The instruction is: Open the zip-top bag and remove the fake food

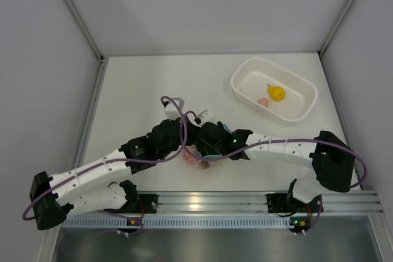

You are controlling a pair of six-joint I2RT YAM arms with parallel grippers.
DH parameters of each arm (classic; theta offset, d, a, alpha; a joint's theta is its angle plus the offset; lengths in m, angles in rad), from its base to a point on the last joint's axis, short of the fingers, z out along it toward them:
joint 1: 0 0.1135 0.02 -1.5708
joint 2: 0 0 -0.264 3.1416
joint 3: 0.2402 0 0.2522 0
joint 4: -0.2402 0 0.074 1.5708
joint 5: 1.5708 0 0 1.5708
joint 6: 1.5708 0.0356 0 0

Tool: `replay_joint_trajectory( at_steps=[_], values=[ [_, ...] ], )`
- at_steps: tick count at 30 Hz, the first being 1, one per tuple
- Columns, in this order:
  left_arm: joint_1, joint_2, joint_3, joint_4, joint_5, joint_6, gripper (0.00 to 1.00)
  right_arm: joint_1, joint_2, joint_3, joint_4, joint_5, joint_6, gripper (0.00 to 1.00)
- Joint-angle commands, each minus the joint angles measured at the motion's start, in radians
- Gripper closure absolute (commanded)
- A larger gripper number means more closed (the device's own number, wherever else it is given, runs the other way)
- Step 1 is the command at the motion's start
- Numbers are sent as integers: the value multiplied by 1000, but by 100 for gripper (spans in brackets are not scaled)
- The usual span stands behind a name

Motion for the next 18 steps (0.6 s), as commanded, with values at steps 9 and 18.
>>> replay_joint_trajectory(
  at_steps=[9,18],
  values=[
    [-19,-107,-8,198,120,186,100,23,-81,187,-175,100,76,61],
    [-21,-124,-57,192,36,157,100,23,-243,111,-131,178,120,61]
  ],
)
